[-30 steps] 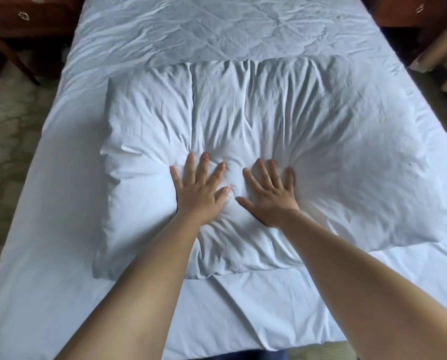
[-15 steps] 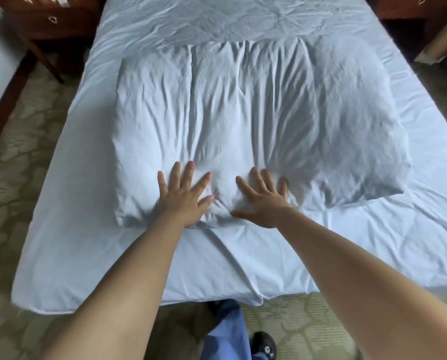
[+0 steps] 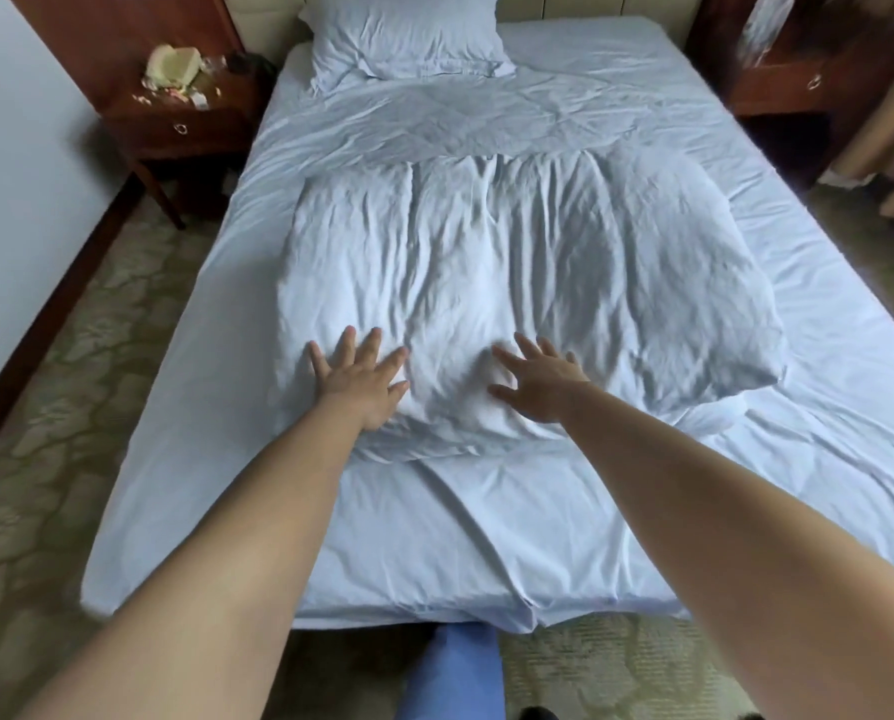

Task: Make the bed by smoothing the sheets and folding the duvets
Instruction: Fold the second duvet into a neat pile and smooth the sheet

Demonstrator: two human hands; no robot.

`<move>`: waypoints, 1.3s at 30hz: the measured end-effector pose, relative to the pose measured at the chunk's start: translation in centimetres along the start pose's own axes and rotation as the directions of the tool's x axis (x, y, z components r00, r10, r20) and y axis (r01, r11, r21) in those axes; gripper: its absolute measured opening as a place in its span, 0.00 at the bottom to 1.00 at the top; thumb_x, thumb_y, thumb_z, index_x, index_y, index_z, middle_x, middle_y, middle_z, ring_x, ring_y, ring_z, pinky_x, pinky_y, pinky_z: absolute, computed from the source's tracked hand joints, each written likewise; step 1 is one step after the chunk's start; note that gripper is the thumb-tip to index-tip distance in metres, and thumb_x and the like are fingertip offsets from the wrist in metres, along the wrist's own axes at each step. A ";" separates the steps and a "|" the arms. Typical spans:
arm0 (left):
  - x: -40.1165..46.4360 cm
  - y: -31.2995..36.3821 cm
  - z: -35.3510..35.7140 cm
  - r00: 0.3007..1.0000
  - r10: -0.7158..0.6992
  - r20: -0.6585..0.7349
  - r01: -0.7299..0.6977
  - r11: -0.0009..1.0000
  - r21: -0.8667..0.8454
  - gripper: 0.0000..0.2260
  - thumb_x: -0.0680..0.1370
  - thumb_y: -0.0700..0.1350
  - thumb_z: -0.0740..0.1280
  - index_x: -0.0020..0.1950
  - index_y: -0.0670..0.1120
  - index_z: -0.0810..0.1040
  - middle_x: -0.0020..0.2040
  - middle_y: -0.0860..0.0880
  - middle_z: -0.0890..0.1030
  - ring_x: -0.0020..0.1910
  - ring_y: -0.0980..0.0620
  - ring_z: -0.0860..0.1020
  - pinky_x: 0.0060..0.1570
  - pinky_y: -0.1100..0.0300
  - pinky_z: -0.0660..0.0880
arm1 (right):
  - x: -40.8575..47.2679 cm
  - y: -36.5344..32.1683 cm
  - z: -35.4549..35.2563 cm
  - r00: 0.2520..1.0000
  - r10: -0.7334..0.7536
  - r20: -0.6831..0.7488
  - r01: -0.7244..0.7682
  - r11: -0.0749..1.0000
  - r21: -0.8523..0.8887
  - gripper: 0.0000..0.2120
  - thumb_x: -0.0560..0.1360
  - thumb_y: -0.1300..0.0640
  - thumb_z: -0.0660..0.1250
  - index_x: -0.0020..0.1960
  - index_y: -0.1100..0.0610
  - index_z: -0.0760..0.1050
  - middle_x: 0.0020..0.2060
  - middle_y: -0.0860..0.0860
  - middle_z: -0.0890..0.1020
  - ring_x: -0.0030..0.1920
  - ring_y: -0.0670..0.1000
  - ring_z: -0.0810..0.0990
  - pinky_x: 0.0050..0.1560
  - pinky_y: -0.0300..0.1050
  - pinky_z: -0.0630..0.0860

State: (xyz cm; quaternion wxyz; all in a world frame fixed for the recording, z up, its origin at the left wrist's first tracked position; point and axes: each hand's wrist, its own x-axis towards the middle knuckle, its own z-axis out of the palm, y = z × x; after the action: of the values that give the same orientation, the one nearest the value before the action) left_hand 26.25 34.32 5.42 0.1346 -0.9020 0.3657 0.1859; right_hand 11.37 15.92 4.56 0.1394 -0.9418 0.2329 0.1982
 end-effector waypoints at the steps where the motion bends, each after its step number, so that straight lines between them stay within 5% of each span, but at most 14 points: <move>1: 0.9 0.2 -0.5 1.000 0.017 -0.021 -0.017 1.000 -0.003 0.24 0.82 0.60 0.45 0.77 0.62 0.43 0.78 0.54 0.38 0.76 0.45 0.35 0.68 0.30 0.37 | 0.8 -0.2 -0.5 1.000 -0.005 -0.017 0.005 1.000 -0.024 0.31 0.80 0.37 0.51 0.78 0.44 0.45 0.78 0.49 0.42 0.78 0.55 0.41 0.75 0.61 0.46; 13: 15.9 -0.9 -7.2 0.972 0.110 -0.206 -0.108 0.994 0.020 0.24 0.81 0.60 0.41 0.76 0.61 0.38 0.78 0.54 0.37 0.76 0.45 0.34 0.68 0.32 0.36 | 13.8 -0.3 -7.1 0.990 0.030 -0.137 -0.042 0.995 -0.089 0.33 0.79 0.35 0.49 0.78 0.45 0.41 0.78 0.51 0.42 0.78 0.54 0.42 0.75 0.59 0.46; 19: 22.5 -1.0 -9.9 0.968 0.093 -0.234 -0.096 0.995 0.001 0.27 0.78 0.67 0.40 0.75 0.64 0.37 0.78 0.53 0.37 0.76 0.43 0.35 0.65 0.29 0.34 | 19.9 -0.1 -9.7 0.986 0.041 -0.163 -0.060 0.991 -0.116 0.34 0.78 0.33 0.46 0.78 0.43 0.39 0.78 0.49 0.39 0.77 0.52 0.35 0.73 0.62 0.35; 39: 34.0 -1.6 -3.7 0.949 -0.183 -0.258 0.134 0.971 -0.196 0.30 0.74 0.71 0.46 0.75 0.67 0.44 0.79 0.49 0.39 0.76 0.43 0.33 0.67 0.30 0.34 | 33.4 6.3 -6.7 0.943 0.125 -0.307 -0.131 0.991 0.002 0.35 0.75 0.31 0.48 0.78 0.42 0.46 0.78 0.51 0.43 0.77 0.50 0.38 0.71 0.57 0.30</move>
State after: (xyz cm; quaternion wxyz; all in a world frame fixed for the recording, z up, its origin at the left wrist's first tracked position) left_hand 50.84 13.36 -5.87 0.0172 -0.9539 0.2889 0.0794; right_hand 37.42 -4.65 -5.24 0.0798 -0.9453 0.3104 0.0604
